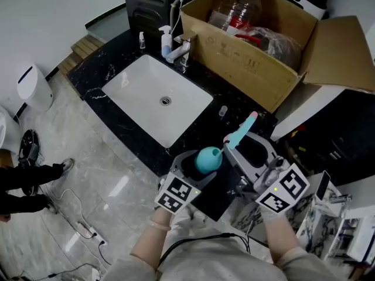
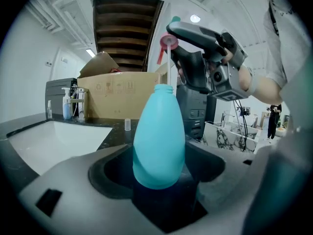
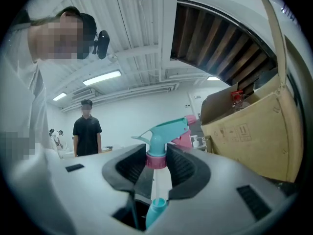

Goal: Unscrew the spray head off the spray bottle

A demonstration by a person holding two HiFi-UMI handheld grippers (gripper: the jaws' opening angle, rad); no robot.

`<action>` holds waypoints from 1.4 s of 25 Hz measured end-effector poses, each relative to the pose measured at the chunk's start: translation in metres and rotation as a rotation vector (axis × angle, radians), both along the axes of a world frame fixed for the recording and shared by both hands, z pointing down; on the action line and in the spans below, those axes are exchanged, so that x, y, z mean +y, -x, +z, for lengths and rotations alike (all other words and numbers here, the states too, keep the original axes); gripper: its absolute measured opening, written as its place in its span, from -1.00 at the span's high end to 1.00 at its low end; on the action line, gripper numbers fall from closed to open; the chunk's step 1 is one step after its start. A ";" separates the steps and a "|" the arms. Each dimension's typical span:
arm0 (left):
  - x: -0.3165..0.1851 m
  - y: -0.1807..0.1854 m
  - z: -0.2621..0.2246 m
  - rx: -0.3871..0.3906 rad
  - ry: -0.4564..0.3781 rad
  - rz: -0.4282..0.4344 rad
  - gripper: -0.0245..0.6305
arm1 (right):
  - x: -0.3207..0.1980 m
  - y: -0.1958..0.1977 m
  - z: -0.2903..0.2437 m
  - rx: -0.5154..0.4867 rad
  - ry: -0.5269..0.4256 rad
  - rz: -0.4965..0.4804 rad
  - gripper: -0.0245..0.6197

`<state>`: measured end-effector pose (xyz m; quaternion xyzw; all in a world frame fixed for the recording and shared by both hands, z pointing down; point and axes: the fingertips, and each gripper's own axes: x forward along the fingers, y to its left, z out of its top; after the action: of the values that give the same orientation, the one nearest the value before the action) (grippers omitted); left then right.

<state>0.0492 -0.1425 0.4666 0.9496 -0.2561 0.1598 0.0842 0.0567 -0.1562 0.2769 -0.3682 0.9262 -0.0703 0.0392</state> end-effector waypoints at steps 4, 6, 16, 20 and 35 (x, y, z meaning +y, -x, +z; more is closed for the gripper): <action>0.000 0.003 0.000 -0.001 0.001 -0.003 -0.10 | 0.000 -0.003 -0.029 -0.012 -0.028 -0.002 0.50; -0.001 0.003 -0.001 -0.002 -0.001 -0.002 -0.10 | 0.001 -0.007 -0.043 -0.006 -0.052 -0.001 0.50; -0.005 0.001 -0.005 -0.018 -0.042 -0.014 -0.11 | 0.014 -0.035 -0.073 -0.046 -0.119 0.065 0.50; -0.002 0.005 -0.016 -0.013 -0.102 -0.028 -0.11 | 0.020 -0.040 -0.063 0.003 -0.133 0.082 0.50; 0.012 0.063 -0.081 0.176 -0.125 -0.174 -0.06 | 0.030 -0.050 -0.016 0.061 -0.091 0.078 0.50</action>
<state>-0.0134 -0.1301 0.3858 0.9376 -0.3385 0.0519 0.0607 0.1065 -0.1265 0.2609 -0.4040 0.9141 -0.0153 0.0304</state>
